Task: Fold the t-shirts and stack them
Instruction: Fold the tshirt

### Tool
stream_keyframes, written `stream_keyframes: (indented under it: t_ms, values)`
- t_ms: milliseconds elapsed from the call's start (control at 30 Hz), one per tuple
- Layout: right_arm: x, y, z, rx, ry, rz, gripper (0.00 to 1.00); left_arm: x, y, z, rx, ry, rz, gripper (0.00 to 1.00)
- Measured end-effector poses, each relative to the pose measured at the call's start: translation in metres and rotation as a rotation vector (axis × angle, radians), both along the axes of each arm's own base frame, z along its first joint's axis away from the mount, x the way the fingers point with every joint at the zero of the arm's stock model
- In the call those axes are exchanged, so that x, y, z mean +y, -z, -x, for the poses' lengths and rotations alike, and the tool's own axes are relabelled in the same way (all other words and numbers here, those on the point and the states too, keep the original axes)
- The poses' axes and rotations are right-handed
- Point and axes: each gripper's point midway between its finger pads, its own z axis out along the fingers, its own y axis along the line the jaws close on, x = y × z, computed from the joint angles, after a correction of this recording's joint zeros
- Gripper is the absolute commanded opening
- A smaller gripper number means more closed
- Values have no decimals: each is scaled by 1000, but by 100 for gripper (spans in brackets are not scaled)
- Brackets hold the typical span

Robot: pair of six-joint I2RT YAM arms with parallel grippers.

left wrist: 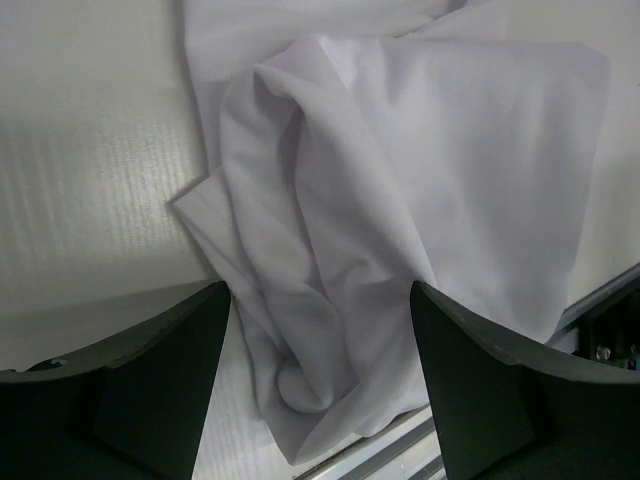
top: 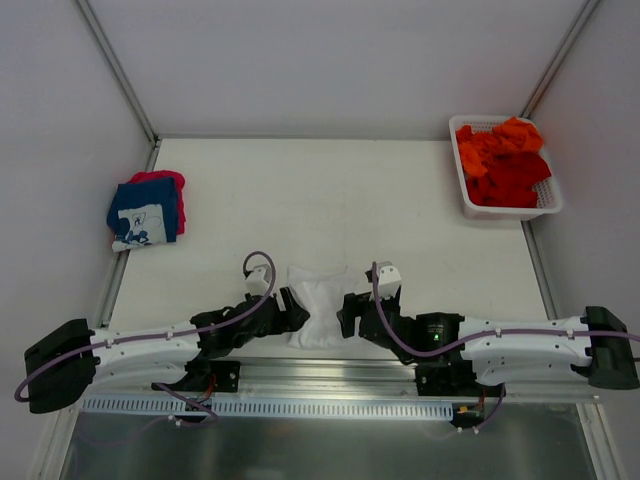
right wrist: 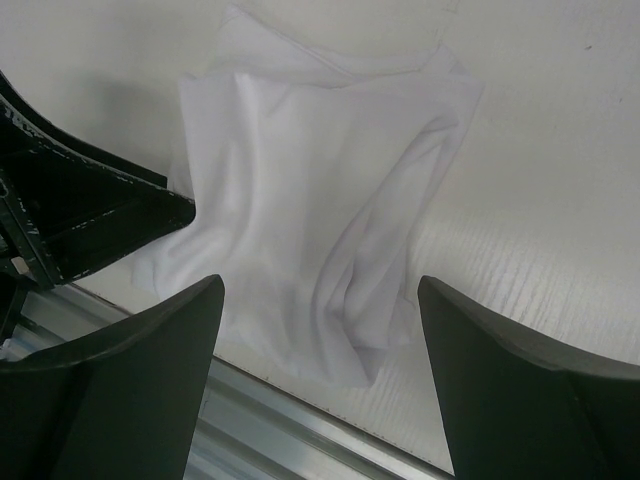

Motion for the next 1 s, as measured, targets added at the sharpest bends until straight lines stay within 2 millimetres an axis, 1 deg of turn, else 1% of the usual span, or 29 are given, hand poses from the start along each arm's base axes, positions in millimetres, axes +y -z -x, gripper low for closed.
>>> stream_keyframes:
  t_ms: [200,300,433,533,667,800,1000]
  values:
    - [-1,0,0,-5,3,4,83,-13,-2,7,26,57,41,73]
    - [-2,0,0,-6,4,8,83,-17,-6,10,31,77,69,73]
    - [-2,0,-1,-9,6,8,83,-17,-12,12,20,83,101,73]
    - [-2,0,-1,-8,6,10,83,-16,-20,12,4,81,141,73]
    - [-1,5,-1,-5,5,30,83,-15,-29,13,-19,80,181,73]
    - [1,10,0,2,-1,51,83,-13,-28,14,-12,77,179,73]
    - [9,4,0,3,-10,40,83,-6,-12,18,23,68,141,73]
